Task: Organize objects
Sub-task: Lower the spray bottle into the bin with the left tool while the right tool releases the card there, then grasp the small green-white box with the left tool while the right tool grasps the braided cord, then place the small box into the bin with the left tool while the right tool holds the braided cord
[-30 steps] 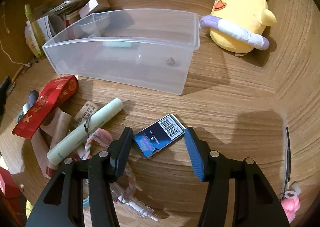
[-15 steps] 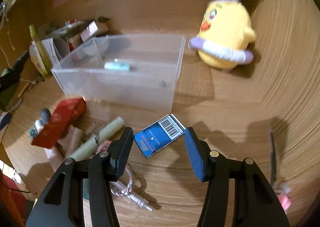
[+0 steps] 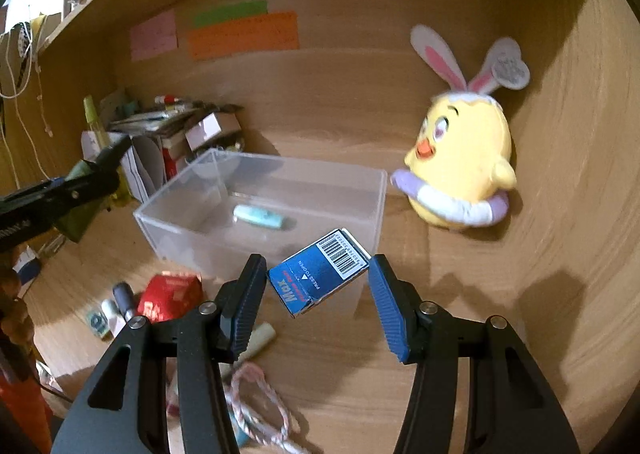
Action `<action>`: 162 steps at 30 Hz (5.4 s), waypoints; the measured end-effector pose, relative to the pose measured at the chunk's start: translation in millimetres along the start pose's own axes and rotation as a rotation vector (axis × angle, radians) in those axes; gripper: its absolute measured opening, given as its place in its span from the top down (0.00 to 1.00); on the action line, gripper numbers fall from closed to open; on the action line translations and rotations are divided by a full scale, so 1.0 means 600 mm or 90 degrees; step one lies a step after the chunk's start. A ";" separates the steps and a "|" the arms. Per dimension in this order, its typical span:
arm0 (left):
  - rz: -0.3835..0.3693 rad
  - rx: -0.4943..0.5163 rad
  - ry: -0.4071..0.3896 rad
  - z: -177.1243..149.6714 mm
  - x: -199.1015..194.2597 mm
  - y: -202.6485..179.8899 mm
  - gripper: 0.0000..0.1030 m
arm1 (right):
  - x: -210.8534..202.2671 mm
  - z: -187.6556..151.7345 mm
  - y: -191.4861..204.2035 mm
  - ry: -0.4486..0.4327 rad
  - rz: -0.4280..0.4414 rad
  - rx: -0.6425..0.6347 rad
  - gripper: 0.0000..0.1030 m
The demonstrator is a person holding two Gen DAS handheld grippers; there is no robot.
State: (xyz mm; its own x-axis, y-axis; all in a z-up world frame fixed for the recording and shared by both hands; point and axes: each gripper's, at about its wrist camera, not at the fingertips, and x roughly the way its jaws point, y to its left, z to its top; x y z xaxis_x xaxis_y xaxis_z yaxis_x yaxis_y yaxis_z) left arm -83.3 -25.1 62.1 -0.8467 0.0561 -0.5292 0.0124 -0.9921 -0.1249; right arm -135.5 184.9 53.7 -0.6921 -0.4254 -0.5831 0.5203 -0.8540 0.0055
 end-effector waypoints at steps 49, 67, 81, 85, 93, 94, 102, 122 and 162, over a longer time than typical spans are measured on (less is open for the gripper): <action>0.012 0.004 0.183 0.026 0.258 0.028 0.60 | 0.222 0.042 -0.003 0.114 0.014 -0.031 0.52; 0.019 0.013 0.156 0.009 0.184 0.037 0.38 | 0.222 0.039 0.006 0.123 0.016 -0.037 0.44; 0.034 0.017 0.100 0.009 0.090 0.046 0.26 | 0.164 0.045 0.019 0.092 0.013 -0.059 0.29; 0.042 0.021 0.094 -0.001 0.068 0.049 0.25 | 0.130 0.042 0.026 0.075 0.020 -0.065 0.26; 0.050 0.020 0.104 -0.043 0.036 0.059 0.24 | 0.071 0.012 0.034 0.059 0.022 -0.074 0.20; 0.054 0.020 0.107 -0.051 0.033 0.060 0.24 | 0.070 0.007 0.035 0.063 0.024 -0.073 0.20; 0.060 -0.008 0.148 -0.114 0.024 0.083 0.24 | 0.054 -0.049 0.035 0.097 0.028 -0.066 0.20; 0.084 -0.079 0.199 -0.221 0.007 0.118 0.24 | 0.065 -0.139 0.027 0.187 0.054 -0.028 0.22; 0.097 -0.106 0.113 -0.178 -0.039 0.122 0.68 | 0.044 -0.085 -0.018 0.080 0.044 0.019 0.92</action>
State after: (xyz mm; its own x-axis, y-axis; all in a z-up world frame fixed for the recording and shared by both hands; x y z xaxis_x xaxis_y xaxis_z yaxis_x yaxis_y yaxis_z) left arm -5.8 -87.0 -24.4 -0.7218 -0.0591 -0.6895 0.2320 -0.9594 -0.1607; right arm -134.0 198.3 -2.9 -0.5866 -0.4444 -0.6770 0.5485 -0.8331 0.0716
